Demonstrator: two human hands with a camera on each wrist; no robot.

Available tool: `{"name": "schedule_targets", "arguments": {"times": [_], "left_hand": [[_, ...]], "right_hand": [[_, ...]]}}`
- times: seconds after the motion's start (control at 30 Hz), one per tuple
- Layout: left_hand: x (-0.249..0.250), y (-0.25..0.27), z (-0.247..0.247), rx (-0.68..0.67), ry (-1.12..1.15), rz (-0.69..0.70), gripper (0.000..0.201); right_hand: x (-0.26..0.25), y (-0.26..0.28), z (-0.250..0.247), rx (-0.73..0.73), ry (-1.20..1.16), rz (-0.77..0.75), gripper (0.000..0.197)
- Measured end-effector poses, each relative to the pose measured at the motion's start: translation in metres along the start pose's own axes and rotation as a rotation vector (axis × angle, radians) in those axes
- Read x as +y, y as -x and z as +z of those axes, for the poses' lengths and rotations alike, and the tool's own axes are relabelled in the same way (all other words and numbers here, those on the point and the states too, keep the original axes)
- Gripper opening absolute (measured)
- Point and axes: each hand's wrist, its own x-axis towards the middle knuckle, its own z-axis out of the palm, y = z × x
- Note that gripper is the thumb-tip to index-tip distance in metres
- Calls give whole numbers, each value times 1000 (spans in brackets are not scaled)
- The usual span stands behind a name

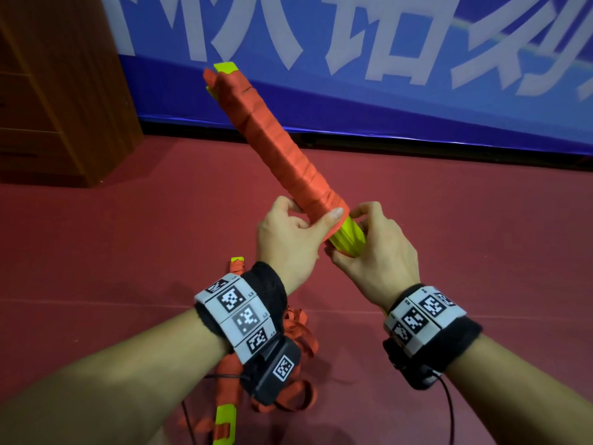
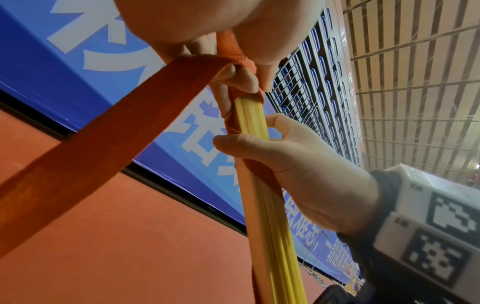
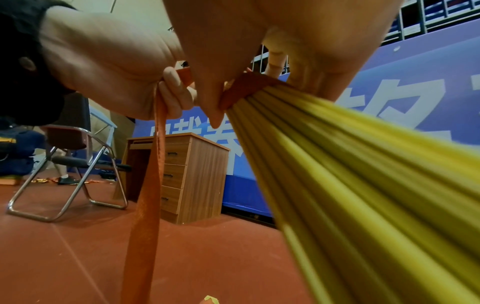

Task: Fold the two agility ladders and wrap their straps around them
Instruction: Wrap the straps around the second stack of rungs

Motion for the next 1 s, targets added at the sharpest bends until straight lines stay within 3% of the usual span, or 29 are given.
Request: {"name": "schedule_targets", "arguments": {"times": [0.33,0.53,0.77,1.0], "left_hand": [[3,1,-2,-44,39,17,40],[-5,-3,0,-19,10,43,37],[-7,-10,-1,-35,26,33,39],[-9,-11,-4,-124,30,9,38]], "right_hand": [[7,0,2,40,-104,-53,39],[8,-1,0,12,-169,12,33],[6,-5,7,44,-497,74,23],[7,-4,8,40,-629,71,26]]}}
